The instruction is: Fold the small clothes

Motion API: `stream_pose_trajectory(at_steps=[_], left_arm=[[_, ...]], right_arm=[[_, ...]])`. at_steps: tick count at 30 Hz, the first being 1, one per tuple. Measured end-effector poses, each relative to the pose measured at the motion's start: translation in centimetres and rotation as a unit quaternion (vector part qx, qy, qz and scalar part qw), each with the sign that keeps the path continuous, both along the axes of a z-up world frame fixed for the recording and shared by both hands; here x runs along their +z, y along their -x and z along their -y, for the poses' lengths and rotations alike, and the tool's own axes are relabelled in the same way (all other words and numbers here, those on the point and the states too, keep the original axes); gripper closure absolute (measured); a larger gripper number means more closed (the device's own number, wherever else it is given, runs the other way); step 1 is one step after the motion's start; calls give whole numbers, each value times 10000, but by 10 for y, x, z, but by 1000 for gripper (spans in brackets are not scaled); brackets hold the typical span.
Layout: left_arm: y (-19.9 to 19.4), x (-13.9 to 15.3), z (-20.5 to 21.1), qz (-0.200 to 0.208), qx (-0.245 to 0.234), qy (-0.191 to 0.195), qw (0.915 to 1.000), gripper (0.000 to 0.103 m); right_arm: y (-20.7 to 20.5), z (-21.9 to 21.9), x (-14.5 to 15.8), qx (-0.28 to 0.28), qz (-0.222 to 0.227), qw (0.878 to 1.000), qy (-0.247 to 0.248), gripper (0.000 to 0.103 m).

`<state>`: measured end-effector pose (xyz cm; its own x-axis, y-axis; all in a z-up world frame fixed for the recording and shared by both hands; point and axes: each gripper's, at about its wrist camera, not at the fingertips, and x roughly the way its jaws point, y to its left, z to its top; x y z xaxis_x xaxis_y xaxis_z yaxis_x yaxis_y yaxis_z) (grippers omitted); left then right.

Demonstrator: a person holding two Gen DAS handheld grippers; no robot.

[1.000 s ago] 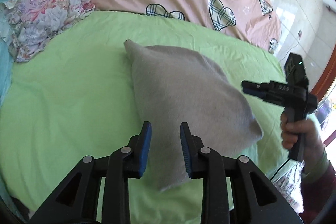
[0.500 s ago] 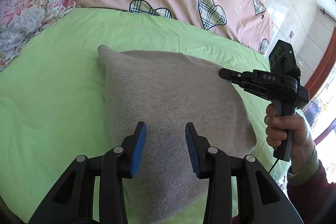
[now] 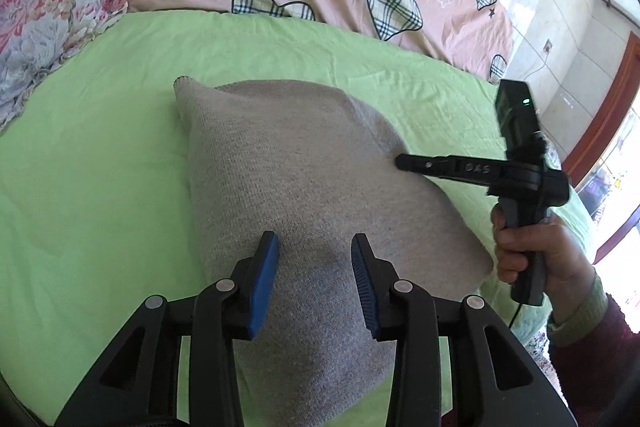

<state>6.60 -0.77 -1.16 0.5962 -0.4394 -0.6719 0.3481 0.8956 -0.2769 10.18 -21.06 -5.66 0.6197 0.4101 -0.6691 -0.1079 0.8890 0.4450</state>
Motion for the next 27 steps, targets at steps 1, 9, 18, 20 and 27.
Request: stream_pose_trajectory(at_steps=[1,9,18,20,27], left_arm=[[2,1,-1,19,2,45,10000,65],[-22,7,-8,-15,197,369,9991,65],[-91,-5,-9,-376,378,244,9983,71],[-97,-16,-6,-520,403,144,9977,71],[-69,-5,-8,-215,452,-12,9987,73]], right_arm=[[4,-1,7,-121,39,9999,106,91],[15,-37,48,372,540,9978,-109,67],[-18,-33,15,167,52,9998,-76,67],[-24,-32,8,220,-65,9997,-29,67],[-18,-22,7,195,65,9993,-303,67]])
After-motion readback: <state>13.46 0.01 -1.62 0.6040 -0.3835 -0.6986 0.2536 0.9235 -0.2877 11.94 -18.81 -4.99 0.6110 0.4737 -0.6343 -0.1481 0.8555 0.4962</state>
